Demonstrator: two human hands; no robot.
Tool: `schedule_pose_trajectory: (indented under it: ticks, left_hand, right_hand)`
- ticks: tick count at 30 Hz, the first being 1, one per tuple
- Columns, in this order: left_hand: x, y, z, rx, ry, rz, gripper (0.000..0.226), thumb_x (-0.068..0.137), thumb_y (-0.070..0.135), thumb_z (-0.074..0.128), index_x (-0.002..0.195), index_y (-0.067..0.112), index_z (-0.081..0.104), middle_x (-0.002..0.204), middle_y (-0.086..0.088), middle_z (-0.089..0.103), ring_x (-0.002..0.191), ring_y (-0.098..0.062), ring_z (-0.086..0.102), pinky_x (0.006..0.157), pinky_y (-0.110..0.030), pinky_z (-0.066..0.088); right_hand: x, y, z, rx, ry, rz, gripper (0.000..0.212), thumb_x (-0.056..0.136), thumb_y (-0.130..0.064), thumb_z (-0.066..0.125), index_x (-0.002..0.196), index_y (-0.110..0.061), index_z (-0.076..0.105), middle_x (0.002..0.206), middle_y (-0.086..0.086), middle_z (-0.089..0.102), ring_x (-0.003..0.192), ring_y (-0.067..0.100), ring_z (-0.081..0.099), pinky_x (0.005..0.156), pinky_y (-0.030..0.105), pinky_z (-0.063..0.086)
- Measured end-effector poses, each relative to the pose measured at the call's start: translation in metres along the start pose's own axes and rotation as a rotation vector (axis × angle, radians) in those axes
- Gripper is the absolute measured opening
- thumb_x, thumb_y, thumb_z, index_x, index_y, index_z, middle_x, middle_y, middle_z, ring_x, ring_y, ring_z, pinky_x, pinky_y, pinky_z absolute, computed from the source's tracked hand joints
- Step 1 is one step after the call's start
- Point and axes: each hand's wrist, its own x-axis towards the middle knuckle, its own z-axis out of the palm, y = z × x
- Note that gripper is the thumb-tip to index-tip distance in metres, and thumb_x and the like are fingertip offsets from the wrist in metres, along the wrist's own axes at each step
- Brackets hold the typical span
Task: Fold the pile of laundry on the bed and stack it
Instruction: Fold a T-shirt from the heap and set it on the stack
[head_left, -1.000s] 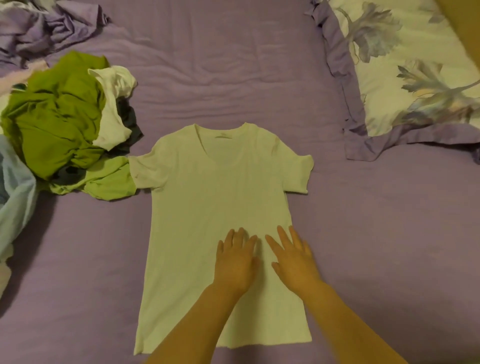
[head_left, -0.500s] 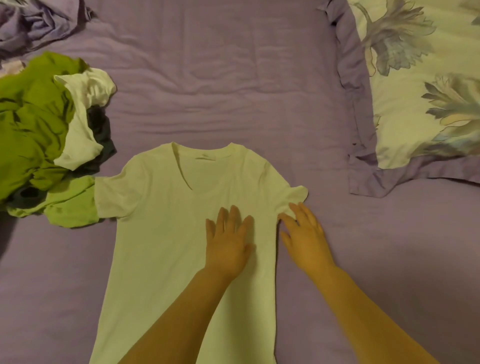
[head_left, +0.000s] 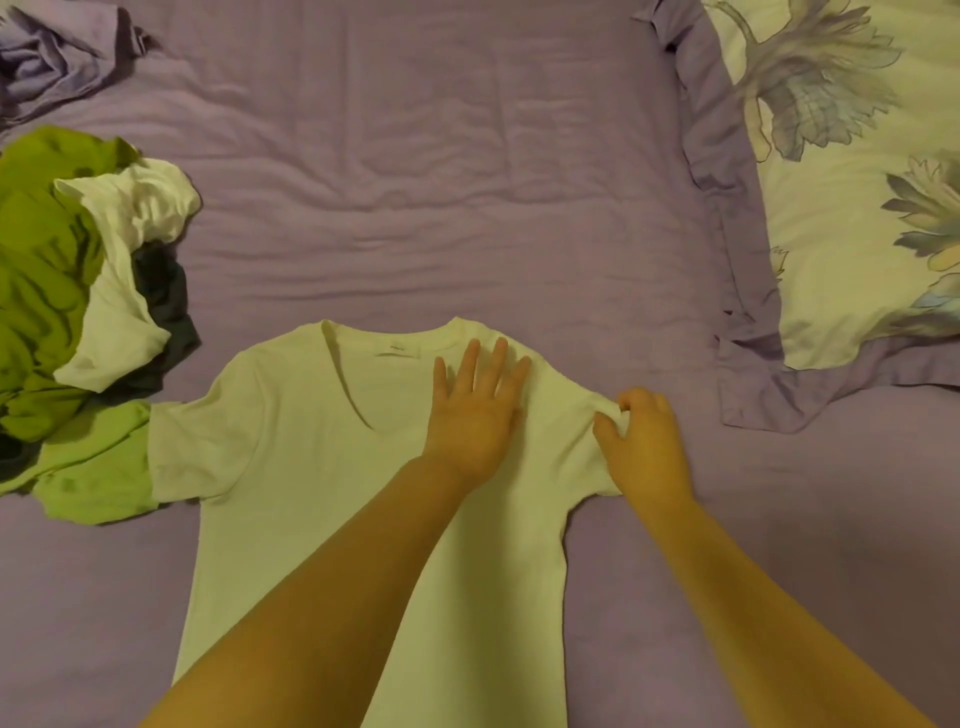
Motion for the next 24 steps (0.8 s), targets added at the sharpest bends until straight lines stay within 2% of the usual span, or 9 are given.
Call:
schedule_pose_trajectory:
  ticks: [3, 6, 8, 10, 12, 16, 18, 21, 24]
  left_hand:
    - [0.037, -0.006, -0.019, -0.020, 0.013, 0.006, 0.052, 0.105, 0.030, 0.029, 0.153, 0.027, 0.009, 0.161, 0.000, 0.004, 0.147, -0.030, -0.009, 0.116, -0.052, -0.004]
    - [0.061, -0.006, -0.031, -0.063, -0.045, -0.004, 0.040, 0.100, 0.029, 0.043, 0.139, 0.023, 0.045, 0.148, -0.004, 0.035, 0.146, -0.029, 0.007, 0.116, -0.051, 0.001]
    - [0.070, -0.005, -0.035, -0.080, -0.002, -0.038, 0.030, 0.097, 0.026, 0.049, 0.125, 0.020, 0.057, 0.133, -0.005, 0.048, 0.138, -0.028, 0.022, 0.116, -0.048, 0.009]
    - [0.077, -0.006, -0.038, -0.115, 0.111, -0.090, 0.022, 0.095, 0.021, 0.051, 0.115, 0.019, 0.061, 0.124, -0.003, 0.052, 0.131, -0.027, 0.030, 0.115, -0.046, 0.014]
    - [0.083, -0.004, -0.039, -0.172, 0.184, -0.138, 0.019, 0.095, 0.019, 0.052, 0.110, 0.019, 0.063, 0.123, -0.004, 0.051, 0.131, -0.028, 0.028, 0.117, -0.047, 0.009]
    - [0.070, 0.008, -0.024, -0.108, 0.138, -0.142, 0.028, 0.098, 0.023, 0.048, 0.124, 0.023, 0.055, 0.146, -0.007, 0.036, 0.145, -0.032, 0.007, 0.116, -0.052, -0.005]
    - [0.049, 0.017, -0.013, -0.086, 0.204, -0.112, 0.035, 0.095, 0.016, 0.052, 0.130, 0.020, 0.052, 0.149, -0.011, 0.035, 0.145, -0.035, 0.014, 0.117, -0.055, 0.004]
    - [0.010, 0.030, 0.012, -0.111, 0.377, 0.054, 0.033, 0.081, 0.010, 0.070, 0.114, 0.012, 0.066, 0.124, -0.013, 0.062, 0.125, -0.037, 0.051, 0.106, -0.059, 0.034]
    - [-0.013, 0.034, 0.037, -0.055, 0.230, 0.152, 0.046, 0.097, 0.033, 0.039, 0.133, 0.010, 0.055, 0.140, -0.012, 0.051, 0.134, -0.036, 0.041, 0.108, -0.061, 0.028]
  right_hand:
    - [-0.001, 0.004, 0.002, 0.094, 0.031, 0.055, 0.010, 0.093, -0.009, 0.050, 0.103, -0.010, 0.046, 0.101, 0.010, 0.054, 0.077, 0.023, 0.049, 0.061, 0.032, 0.036]
    - [-0.007, 0.007, 0.011, 0.147, 0.100, 0.061, 0.023, 0.097, -0.011, 0.047, 0.120, -0.008, 0.048, 0.117, 0.011, 0.054, 0.091, 0.025, 0.052, 0.070, 0.032, 0.040]
    - [-0.008, 0.007, 0.012, 0.159, 0.162, 0.067, 0.027, 0.098, -0.012, 0.046, 0.125, -0.007, 0.047, 0.125, 0.012, 0.051, 0.102, 0.028, 0.052, 0.074, 0.029, 0.037]
    - [-0.005, 0.011, 0.009, 0.105, 0.217, 0.078, 0.030, 0.098, -0.014, 0.047, 0.127, -0.007, 0.047, 0.128, 0.013, 0.050, 0.101, 0.031, 0.054, 0.072, 0.032, 0.038]
    - [0.000, 0.016, 0.004, -0.011, 0.220, 0.095, 0.036, 0.099, -0.018, 0.046, 0.133, -0.010, 0.044, 0.132, 0.011, 0.050, 0.098, 0.035, 0.057, 0.068, 0.035, 0.041]
    - [0.000, 0.017, 0.008, -0.119, 0.078, 0.056, 0.049, 0.100, -0.025, 0.043, 0.146, -0.017, 0.030, 0.142, 0.007, 0.044, 0.106, 0.033, 0.058, 0.076, 0.039, 0.048]
    - [-0.004, 0.014, 0.012, -0.113, 0.078, 0.043, 0.053, 0.099, -0.026, 0.045, 0.148, -0.018, 0.026, 0.144, 0.008, 0.043, 0.112, 0.031, 0.056, 0.080, 0.040, 0.047]
    - [-0.015, 0.014, 0.015, -0.070, 0.093, 0.053, 0.061, 0.097, -0.028, 0.050, 0.149, -0.015, 0.022, 0.143, 0.011, 0.044, 0.120, 0.031, 0.052, 0.087, 0.040, 0.047]
    - [-0.022, 0.015, 0.019, -0.023, 0.118, 0.119, 0.053, 0.097, -0.025, 0.049, 0.146, -0.011, 0.032, 0.138, 0.013, 0.048, 0.116, 0.032, 0.053, 0.084, 0.039, 0.046]
